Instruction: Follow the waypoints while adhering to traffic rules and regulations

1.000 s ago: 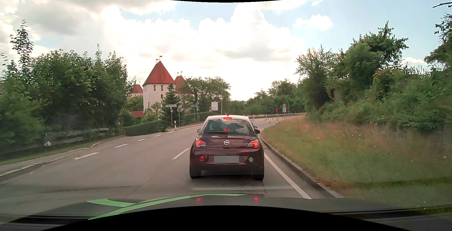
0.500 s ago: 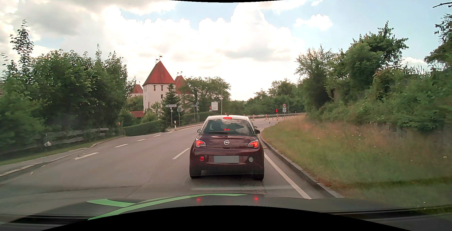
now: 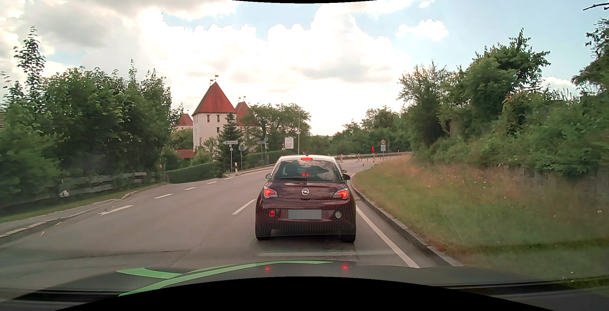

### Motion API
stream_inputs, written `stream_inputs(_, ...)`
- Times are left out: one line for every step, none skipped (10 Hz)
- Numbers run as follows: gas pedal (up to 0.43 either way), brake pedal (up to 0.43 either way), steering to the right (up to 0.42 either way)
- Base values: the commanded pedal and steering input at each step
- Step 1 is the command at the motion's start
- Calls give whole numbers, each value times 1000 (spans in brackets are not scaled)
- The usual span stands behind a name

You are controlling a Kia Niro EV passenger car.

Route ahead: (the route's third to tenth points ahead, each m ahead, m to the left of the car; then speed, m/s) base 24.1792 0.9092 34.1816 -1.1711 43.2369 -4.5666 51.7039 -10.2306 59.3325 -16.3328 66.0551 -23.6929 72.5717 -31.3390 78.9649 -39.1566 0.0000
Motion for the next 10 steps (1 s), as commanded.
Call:
stream_inputs(0, 323, 27)
stream_inputs(0, 323, 27)
stream_inputs(0, 323, 27)
stream_inputs(0, 323, 27)
stream_inputs(0, 329, 27)
stream_inputs(0, 323, 27)
stream_inputs(0, 323, 27)
stream_inputs(0, 323, 27)
stream_inputs(0, 323, 27)
stream_inputs(0, 323, 27)
